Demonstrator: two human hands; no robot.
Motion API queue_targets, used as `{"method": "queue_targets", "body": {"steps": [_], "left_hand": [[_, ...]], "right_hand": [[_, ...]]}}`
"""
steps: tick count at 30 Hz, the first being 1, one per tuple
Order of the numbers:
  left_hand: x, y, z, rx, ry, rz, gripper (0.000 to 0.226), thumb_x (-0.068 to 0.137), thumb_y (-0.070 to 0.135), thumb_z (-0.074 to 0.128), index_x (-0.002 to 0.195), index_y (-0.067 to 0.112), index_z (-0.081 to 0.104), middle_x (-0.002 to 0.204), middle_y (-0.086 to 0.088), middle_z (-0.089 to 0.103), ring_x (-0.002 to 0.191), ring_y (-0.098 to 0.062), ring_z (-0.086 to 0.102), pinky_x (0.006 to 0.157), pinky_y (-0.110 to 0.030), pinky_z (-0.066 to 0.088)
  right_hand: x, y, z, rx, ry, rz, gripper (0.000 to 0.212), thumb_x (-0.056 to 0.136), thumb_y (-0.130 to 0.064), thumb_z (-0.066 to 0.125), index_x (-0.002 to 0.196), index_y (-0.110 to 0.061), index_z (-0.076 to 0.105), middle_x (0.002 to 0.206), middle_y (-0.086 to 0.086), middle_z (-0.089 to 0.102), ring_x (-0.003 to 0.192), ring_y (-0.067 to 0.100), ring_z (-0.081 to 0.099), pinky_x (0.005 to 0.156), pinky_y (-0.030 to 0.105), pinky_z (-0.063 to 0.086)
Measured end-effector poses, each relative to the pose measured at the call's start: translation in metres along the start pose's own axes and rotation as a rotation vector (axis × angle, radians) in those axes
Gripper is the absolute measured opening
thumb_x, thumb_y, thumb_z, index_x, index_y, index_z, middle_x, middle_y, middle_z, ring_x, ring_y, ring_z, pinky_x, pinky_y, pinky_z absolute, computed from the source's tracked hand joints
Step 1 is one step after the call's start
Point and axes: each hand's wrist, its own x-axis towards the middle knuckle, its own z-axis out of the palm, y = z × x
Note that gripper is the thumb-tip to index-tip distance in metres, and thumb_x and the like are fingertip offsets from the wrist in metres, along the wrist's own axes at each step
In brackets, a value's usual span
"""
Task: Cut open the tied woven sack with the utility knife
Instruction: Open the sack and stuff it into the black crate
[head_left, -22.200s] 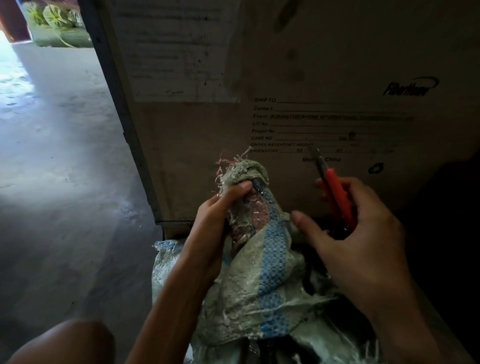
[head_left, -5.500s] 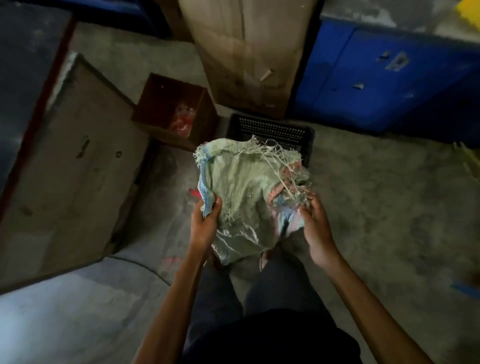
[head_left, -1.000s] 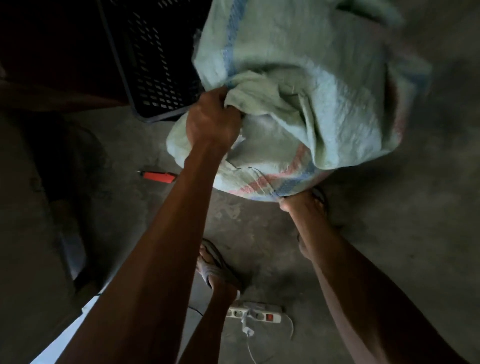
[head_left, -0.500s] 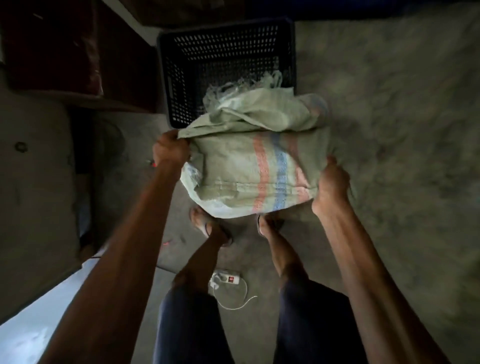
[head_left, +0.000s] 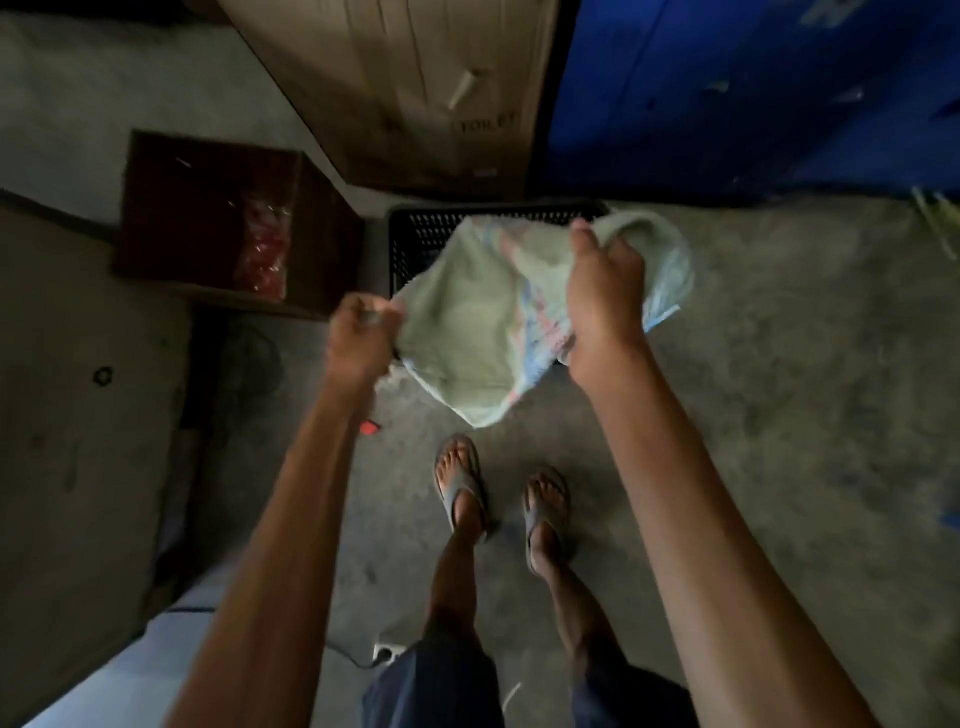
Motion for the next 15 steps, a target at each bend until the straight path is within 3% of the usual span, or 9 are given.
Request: {"method": "queue_targets", "body": {"steps": [3,5,7,9,11,13,15], "left_hand": [[0.01,-0.04,0.004,0.053,0.025,-0.073,0.011,0.098,0.014,0.062,0.101,0.012,0.051,0.074,-0.005,0.051,0.047,-0.005,0.045,0.031,-0.012,0.033],[0.023,-0.067,-0.002,0.07,0.073,-0.137,0.013,0.096,0.012,0.063,0.103,0.012,0.053,0.089,-0.011,0.056,0.063,-0.014,0.05,0.039,-0.012,0.039],[0.037,-0.086,-0.01,0.057,0.099,-0.198,0.017,0.094,0.011,0.066,0.105,0.013,0.054,0.094,-0.012,0.059,0.071,-0.018,0.056,0.046,-0.021,0.046],[0.048,-0.1,-0.019,0.049,0.114,-0.259,0.018,0.093,0.015,0.067,0.106,0.011,0.055,0.085,-0.011,0.057,0.074,-0.025,0.058,0.042,-0.021,0.042],[0.053,-0.111,-0.031,0.085,0.148,-0.341,0.021,0.094,0.023,0.066,0.095,0.004,0.058,0.068,-0.009,0.051,0.056,-0.024,0.052,0.03,-0.015,0.031],[0.052,-0.116,-0.041,0.117,0.143,-0.411,0.04,0.097,0.032,0.063,0.07,0.003,0.054,0.051,-0.009,0.046,0.035,-0.017,0.044,0.028,-0.011,0.022],[0.049,-0.122,-0.047,0.139,0.091,-0.461,0.053,0.1,0.038,0.059,0.058,0.006,0.049,0.036,-0.007,0.043,0.024,-0.012,0.04,0.029,-0.012,0.022]], "right_hand": [[0.035,0.035,0.004,0.017,-0.022,0.248,0.03,0.098,-0.026,0.06,0.12,-0.007,0.064,0.122,0.014,0.069,0.112,0.029,0.065,0.103,0.046,0.051],[0.048,0.066,0.006,-0.091,-0.035,0.247,0.023,0.096,-0.023,0.061,0.112,-0.007,0.067,0.12,0.015,0.07,0.111,0.03,0.066,0.102,0.048,0.052],[0.057,0.091,0.009,-0.161,-0.016,0.203,0.017,0.093,-0.016,0.063,0.107,-0.007,0.067,0.115,0.016,0.072,0.109,0.033,0.068,0.098,0.05,0.054],[0.067,0.109,0.008,-0.149,0.066,0.218,0.036,0.087,-0.01,0.065,0.122,-0.005,0.057,0.119,0.017,0.069,0.105,0.031,0.068,0.094,0.045,0.057],[0.075,0.12,0.001,-0.106,0.154,0.302,0.068,0.083,-0.011,0.068,0.14,-0.007,0.031,0.124,0.019,0.063,0.095,0.029,0.068,0.077,0.039,0.061],[0.08,0.128,-0.012,-0.098,0.183,0.421,0.089,0.081,-0.013,0.068,0.148,-0.018,0.01,0.109,0.016,0.063,0.069,0.024,0.064,0.048,0.026,0.053],[0.086,0.136,-0.028,-0.193,0.164,0.483,0.104,0.082,-0.022,0.07,0.155,-0.033,-0.003,0.093,0.01,0.06,0.053,0.017,0.054,0.039,0.019,0.044]]}}
